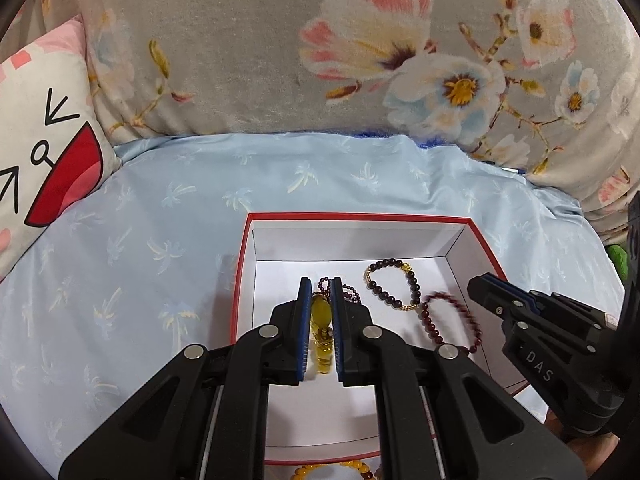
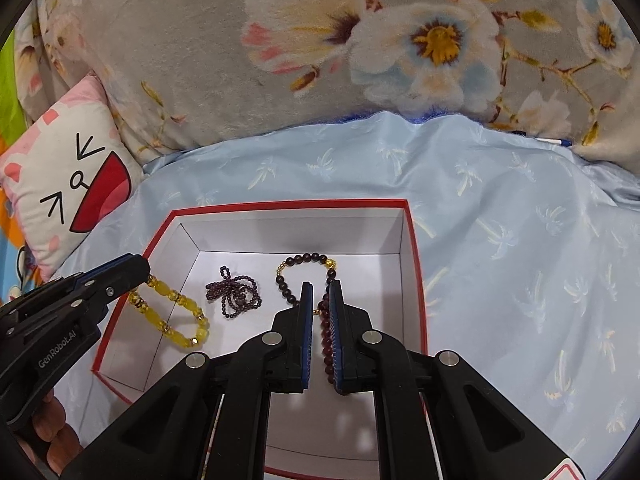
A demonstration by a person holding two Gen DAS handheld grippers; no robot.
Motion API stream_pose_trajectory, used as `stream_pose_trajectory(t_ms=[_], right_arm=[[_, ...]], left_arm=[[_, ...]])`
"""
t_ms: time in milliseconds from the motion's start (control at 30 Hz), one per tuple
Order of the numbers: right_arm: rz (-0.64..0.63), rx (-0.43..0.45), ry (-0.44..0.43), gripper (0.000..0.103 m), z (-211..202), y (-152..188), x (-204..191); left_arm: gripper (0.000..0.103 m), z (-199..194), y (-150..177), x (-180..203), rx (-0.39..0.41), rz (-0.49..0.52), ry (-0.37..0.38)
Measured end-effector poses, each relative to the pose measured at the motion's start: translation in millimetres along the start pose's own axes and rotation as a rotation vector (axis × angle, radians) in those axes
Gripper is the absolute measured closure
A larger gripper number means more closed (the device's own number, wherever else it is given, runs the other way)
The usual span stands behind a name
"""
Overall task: Organize jewelry
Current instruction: 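Carry both bracelets into the red box and open both grippers, then withdraw both grippers from the box toward the silver watch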
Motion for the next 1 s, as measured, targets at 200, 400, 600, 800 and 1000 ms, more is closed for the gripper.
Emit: stream_pose_trajectory(t_ms=[200, 400, 600, 800, 1000], right_arm=[[0.008, 0.05, 0.011, 0.079, -23.2, -5.5, 6.5], [0.029, 0.096, 0.007, 0.07, -61.2, 8.6, 16.9], [0.04, 0.113, 0.03, 0.069, -94.9, 41.6, 30.8], [0.059, 0.089, 0.029, 0.069, -115.9, 80.2, 38.6], [0.07, 0.063, 0.023, 0.069, -128.5, 113.1, 40.2]], left_arm=[[0.079, -13.9, -6.6, -5.8, 0.048, -0.006, -0.046], [0.076, -44.4, 1.5, -13.0, 0.082, -0.028, -0.072], [0.075, -68.2, 36.1, -14.2, 0.069, -0.049, -0.087], [0.075, -81.6, 77.9, -7.1, 0.03, -0.059, -0.092], [0.075, -91.2, 111.5, 4.7, 0.001, -0.067, -0.085]])
Point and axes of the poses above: each gripper's, at about its wrist camera, not at the fingertips, and z roughly the way its jaws point, x to its right, y to its underside, the point moved 10 cm from there along z, roughly the way its jaws point, and after that the axes turned 10 degrees about z, right-handed, at the moved point
